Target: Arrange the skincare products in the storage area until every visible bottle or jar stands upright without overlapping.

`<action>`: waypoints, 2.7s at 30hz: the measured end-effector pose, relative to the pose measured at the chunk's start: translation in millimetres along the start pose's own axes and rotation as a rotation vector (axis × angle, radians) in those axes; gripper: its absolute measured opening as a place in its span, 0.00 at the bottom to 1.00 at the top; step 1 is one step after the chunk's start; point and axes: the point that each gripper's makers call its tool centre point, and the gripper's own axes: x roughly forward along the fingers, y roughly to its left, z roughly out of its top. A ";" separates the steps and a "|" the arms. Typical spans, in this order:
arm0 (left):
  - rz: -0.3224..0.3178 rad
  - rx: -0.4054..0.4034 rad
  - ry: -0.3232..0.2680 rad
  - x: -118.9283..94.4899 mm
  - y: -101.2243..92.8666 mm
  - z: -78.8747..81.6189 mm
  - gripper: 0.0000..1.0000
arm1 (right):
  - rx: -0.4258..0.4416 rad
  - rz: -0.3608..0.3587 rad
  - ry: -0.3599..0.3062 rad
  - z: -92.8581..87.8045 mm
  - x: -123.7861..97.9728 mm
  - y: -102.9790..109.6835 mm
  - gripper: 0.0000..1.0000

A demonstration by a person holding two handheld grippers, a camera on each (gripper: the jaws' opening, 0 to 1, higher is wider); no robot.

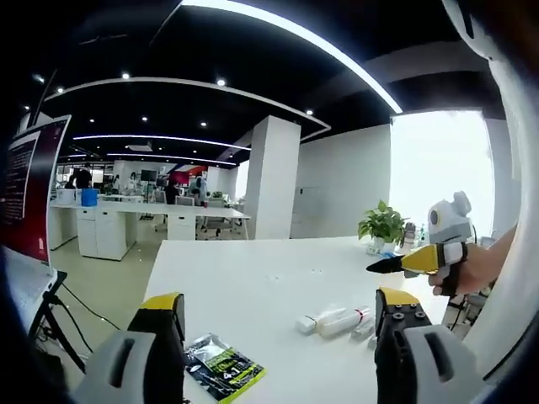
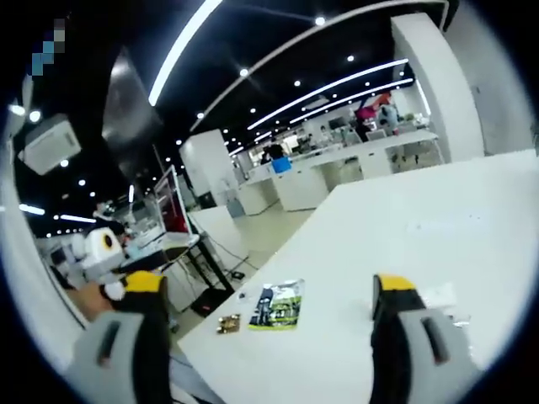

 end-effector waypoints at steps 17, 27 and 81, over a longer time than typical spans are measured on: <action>-0.057 -0.003 0.081 16.5 -9.7 -21.2 0.92 | 0.004 -0.100 0.020 -6.9 -21.7 -26.9 0.99; -0.183 -0.037 0.127 66.8 -39.7 -31.8 0.89 | 0.032 -0.240 0.001 -3.8 -73.0 -59.1 0.98; -0.478 0.347 0.705 283.8 -105.0 -103.3 0.64 | 0.163 -0.357 -0.136 -10.4 -161.6 -183.7 0.94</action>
